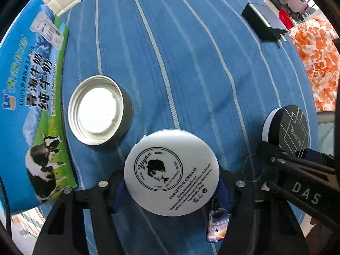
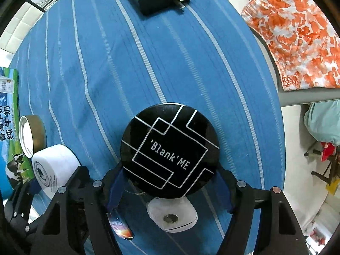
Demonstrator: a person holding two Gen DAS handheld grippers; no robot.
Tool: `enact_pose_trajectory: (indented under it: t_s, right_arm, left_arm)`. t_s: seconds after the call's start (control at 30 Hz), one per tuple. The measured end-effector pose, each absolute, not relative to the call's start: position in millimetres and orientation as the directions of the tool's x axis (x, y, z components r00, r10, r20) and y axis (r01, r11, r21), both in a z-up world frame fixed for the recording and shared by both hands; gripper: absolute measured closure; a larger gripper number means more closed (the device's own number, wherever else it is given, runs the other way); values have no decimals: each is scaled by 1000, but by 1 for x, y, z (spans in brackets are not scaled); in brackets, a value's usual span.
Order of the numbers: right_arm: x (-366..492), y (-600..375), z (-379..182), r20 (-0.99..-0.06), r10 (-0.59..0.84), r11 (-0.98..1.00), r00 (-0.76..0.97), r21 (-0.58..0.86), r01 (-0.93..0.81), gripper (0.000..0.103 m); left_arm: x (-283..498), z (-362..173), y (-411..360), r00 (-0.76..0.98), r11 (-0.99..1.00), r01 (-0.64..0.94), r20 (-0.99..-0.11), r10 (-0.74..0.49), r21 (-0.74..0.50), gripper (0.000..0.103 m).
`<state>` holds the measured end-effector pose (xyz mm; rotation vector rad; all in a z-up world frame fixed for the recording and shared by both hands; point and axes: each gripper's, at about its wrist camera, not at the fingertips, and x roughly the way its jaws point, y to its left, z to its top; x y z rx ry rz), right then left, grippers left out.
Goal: Organize rigid objects
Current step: 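Grasp the white Purifying Cream jar with the left gripper while the right gripper grasps the black Blank'ME jar, then lift the white jar with the left gripper while the right gripper lifts the black jar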
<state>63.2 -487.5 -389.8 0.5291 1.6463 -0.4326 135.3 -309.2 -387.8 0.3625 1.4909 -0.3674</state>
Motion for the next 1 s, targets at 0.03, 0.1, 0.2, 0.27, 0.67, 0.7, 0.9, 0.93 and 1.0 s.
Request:
enact_pose_trajectory:
  t_s: [0.03, 0.1, 0.2, 0.27, 0.67, 0.7, 0.9, 0.93, 1.0]
  right_arm:
    - [61, -486, -388, -991, 87, 824, -99, 15, 566, 30]
    - [57, -485, -384, -993, 76, 828, -87, 14, 560, 30]
    - [51, -483, -375, -997, 42, 841, -66, 0, 541, 33]
    - [49, -480, -370, -998, 24, 851, -58, -10, 524, 37]
    - [19, -502, -353, -983, 185, 784, 10, 153, 602, 26]
    - [17, -506, -349, -982, 188, 769, 28, 164, 617, 26]
    - [39, -514, -363, -985, 172, 747, 16, 141, 650, 26]
    - [45, -514, -368, -986, 164, 747, 5, 127, 652, 25]
    - [56, -518, -385, -990, 139, 757, -33, 85, 648, 23]
  left_arm:
    - [131, -383, -312, 59, 891, 454, -998, -15, 14, 38]
    - [121, -376, -312, 73, 887, 462, -997, -13, 22, 38]
    - [114, -364, -311, 93, 880, 473, -996, -12, 34, 38]
    - [109, -356, -309, 99, 881, 471, -995, -5, 42, 38]
    - [94, -354, -283, 65, 914, 405, -998, -10, 17, 38]
    - [94, -352, -283, 63, 918, 396, -998, -17, 9, 38]
    - [103, -347, -296, 80, 921, 388, -997, -20, 12, 38]
    - [104, -348, -299, 81, 920, 391, -997, -17, 16, 38]
    - [105, -352, -306, 79, 918, 397, -997, -9, 24, 38]
